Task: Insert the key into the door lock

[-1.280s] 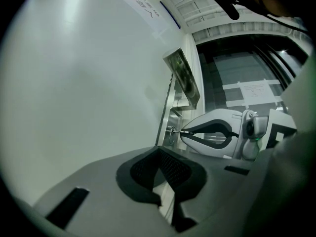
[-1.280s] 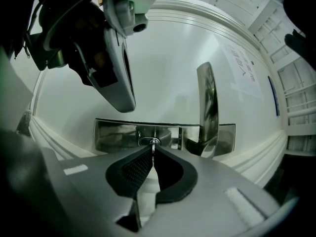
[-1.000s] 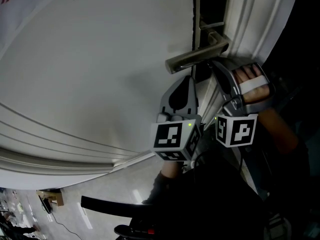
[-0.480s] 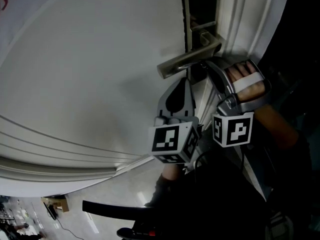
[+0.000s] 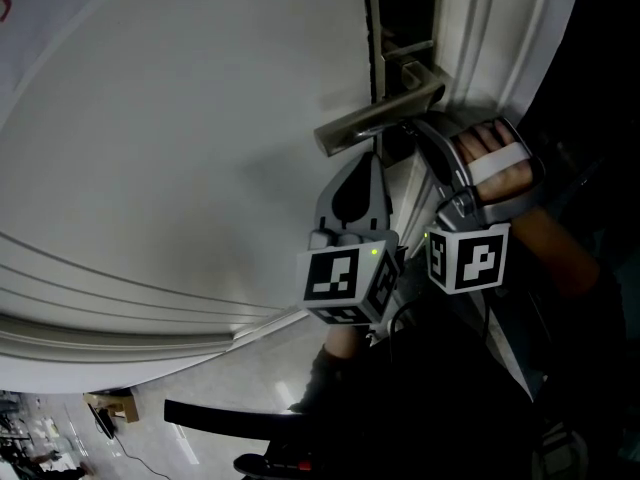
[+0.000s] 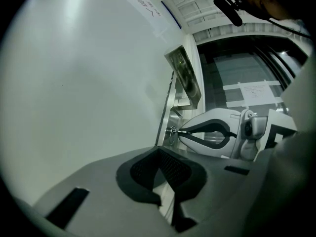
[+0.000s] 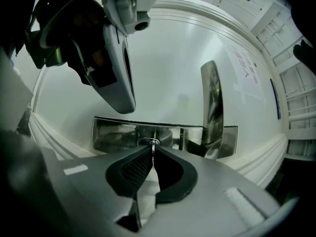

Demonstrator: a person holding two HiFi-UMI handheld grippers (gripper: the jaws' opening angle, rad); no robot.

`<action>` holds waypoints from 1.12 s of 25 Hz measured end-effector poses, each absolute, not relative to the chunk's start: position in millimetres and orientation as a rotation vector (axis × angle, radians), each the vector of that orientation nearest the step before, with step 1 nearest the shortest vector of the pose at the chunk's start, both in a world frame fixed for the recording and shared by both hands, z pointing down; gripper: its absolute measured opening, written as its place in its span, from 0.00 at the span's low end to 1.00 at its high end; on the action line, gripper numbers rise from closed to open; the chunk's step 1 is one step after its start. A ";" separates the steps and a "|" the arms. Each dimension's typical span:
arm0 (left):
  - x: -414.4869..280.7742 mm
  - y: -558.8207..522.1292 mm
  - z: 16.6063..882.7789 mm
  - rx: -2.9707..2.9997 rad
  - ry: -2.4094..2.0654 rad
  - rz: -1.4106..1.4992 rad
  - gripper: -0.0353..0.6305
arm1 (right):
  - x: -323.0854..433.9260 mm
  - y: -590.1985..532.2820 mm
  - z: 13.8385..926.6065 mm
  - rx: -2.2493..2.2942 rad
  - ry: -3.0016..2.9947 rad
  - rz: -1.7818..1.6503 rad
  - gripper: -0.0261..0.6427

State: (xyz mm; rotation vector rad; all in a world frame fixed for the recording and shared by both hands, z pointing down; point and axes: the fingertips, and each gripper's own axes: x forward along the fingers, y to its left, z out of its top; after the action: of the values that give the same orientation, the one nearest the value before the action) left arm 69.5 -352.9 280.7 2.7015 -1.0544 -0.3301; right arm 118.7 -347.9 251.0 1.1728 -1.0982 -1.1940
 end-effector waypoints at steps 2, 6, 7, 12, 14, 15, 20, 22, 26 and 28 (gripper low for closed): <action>69.5 -352.9 280.2 2.702 -1.053 -0.331 0.05 | 118.6 -348.2 250.6 1.171 -1.089 -1.196 0.06; 68.8 -353.2 280.5 2.700 -1.048 -0.333 0.05 | 118.4 -348.9 251.8 1.166 -1.069 -1.194 0.06; 68.9 -352.2 280.6 2.692 -1.045 -0.315 0.05 | 118.2 -349.3 251.9 1.165 -1.068 -1.190 0.06; 73.1 -349.2 279.7 2.681 -1.033 -0.297 0.05 | 118.3 -350.5 250.7 1.171 -1.072 -1.187 0.06; 74.3 -348.7 278.5 2.697 -1.032 -0.320 0.05 | 117.9 -349.7 251.1 1.176 -1.064 -1.188 0.06; 74.1 -348.2 278.1 2.702 -1.034 -0.329 0.05 | 117.3 -349.0 251.2 1.176 -1.052 -1.193 0.06; 70.8 -345.8 282.1 2.684 -1.060 -0.307 0.05 | 118.3 -346.2 252.6 1.232 -1.104 -1.200 0.06; 70.4 -345.2 283.7 2.684 -1.069 -0.298 0.05 | 119.5 -345.5 252.5 1.270 -1.157 -1.195 0.06; 66.9 -345.3 285.4 2.686 -1.093 -0.289 0.05 | 120.3 -340.8 256.6 1.287 -1.255 -1.155 0.06; 65.4 -345.2 284.8 2.686 -1.106 -0.292 0.05 | 124.8 -336.3 257.1 1.303 -1.275 -1.139 0.06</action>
State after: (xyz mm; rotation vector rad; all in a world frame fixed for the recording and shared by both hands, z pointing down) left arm 65.4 -345.2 284.8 2.6856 -1.1056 -0.2919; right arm 124.8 -336.3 257.1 1.3035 -1.2753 -1.1394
